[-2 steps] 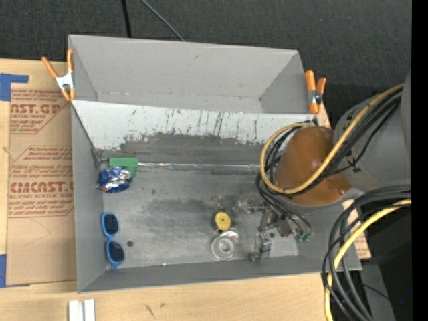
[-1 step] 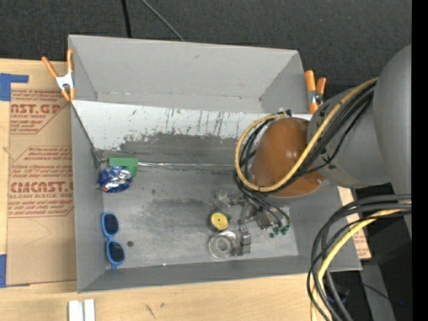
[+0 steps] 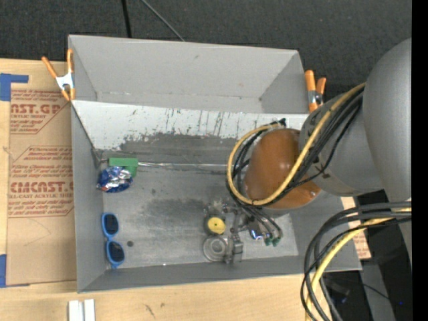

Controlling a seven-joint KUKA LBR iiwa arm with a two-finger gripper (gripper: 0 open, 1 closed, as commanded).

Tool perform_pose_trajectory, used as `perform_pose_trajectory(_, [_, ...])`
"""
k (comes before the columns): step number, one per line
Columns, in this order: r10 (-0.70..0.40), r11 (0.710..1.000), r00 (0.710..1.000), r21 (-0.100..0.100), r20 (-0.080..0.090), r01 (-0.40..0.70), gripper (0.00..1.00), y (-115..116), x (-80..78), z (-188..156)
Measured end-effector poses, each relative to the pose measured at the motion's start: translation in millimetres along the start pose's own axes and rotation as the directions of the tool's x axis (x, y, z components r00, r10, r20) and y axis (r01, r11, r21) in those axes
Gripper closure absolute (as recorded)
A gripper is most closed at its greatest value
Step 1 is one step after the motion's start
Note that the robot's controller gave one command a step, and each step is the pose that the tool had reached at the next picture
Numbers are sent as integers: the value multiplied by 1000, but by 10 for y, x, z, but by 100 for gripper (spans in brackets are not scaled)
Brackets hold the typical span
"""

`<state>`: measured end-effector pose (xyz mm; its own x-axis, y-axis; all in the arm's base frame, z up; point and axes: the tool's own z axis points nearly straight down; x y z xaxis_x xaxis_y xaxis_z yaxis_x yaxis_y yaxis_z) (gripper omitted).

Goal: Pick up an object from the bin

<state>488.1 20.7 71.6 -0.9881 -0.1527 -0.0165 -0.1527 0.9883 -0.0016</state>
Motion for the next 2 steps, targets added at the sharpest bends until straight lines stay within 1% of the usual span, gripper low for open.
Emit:
perform_pose_trajectory(1, [1,1000,1000,0,0,-1,100,-2,-4,-3])
perform_pose_trajectory(2, [-14,1000,1000,-1,-8,14,100,80,35,-1343])
